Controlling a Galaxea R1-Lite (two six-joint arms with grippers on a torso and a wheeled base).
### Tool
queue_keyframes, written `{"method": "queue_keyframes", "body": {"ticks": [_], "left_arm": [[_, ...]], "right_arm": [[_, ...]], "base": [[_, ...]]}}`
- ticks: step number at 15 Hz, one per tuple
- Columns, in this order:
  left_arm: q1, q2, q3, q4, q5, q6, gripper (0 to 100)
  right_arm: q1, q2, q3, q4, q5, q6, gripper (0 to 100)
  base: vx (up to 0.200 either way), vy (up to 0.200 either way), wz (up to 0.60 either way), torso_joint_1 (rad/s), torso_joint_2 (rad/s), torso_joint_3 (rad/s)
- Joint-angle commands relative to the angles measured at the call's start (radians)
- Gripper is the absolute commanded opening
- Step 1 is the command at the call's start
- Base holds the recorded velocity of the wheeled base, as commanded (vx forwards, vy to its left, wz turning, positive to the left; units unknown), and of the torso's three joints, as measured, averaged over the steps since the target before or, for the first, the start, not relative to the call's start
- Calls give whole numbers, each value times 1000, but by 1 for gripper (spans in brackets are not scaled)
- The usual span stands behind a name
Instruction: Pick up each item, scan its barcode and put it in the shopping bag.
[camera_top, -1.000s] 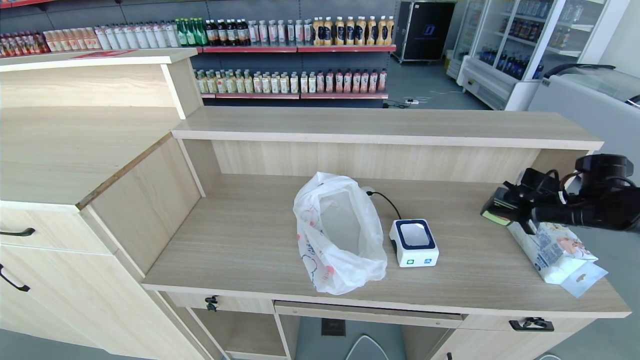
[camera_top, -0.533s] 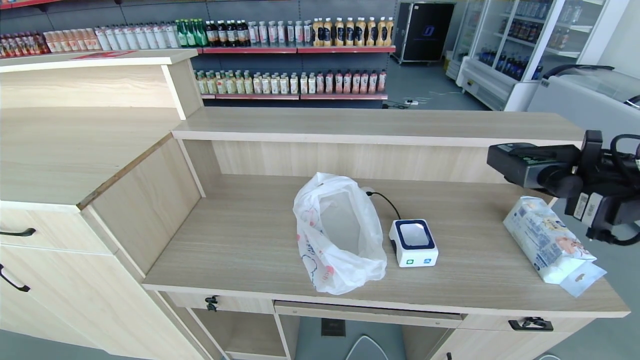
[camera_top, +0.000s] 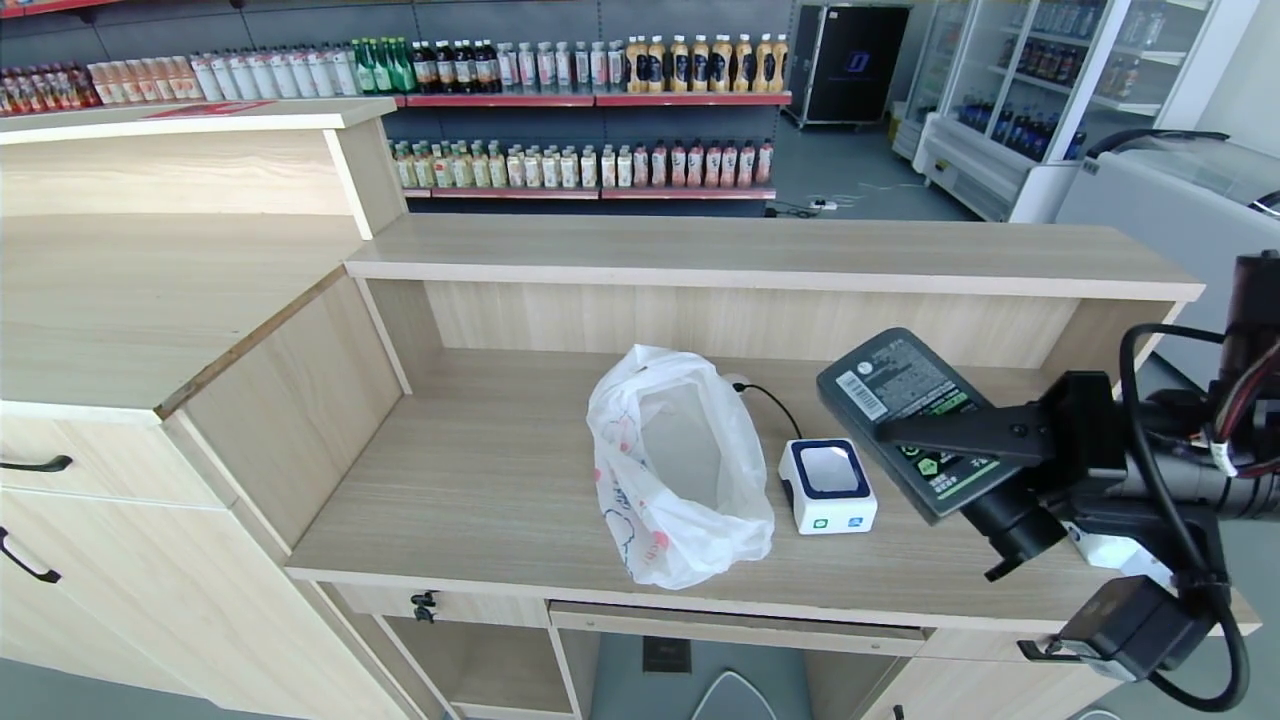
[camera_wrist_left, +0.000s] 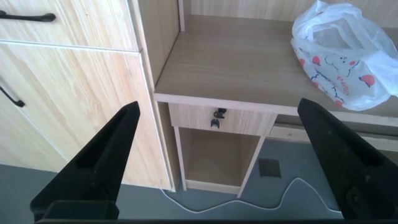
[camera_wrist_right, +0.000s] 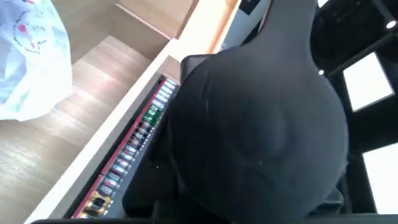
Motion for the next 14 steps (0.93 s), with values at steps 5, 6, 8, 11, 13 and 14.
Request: {"method": "queue_keyframes", "body": {"ticks": [5, 6, 8, 11, 13, 14], "left_arm": [[0, 0, 0, 0, -1, 0, 100], [0, 0, 0, 0, 1, 0, 100], [0, 0, 0, 0, 1, 0, 100], [0, 0, 0, 0, 1, 0, 100], [0, 0, 0, 0, 1, 0, 100], [0, 0, 0, 0, 1, 0, 100]], "right_arm": [[81, -6, 73, -324, -5, -19, 0], [122, 5, 70, -343, -5, -19, 0], [187, 30, 73, -436, -6, -19, 0], [325, 22, 102, -539, -6, -19, 0], [372, 8, 153, -571, -45, -21, 0], [397, 2, 182, -590, -91, -21, 0]], "base": [[0, 0, 0, 0, 0, 0], [0, 0, 0, 0, 0, 0], [0, 0, 0, 0, 0, 0], [0, 0, 0, 0, 0, 0], [0, 0, 0, 0, 0, 0], [0, 0, 0, 0, 0, 0]]}}
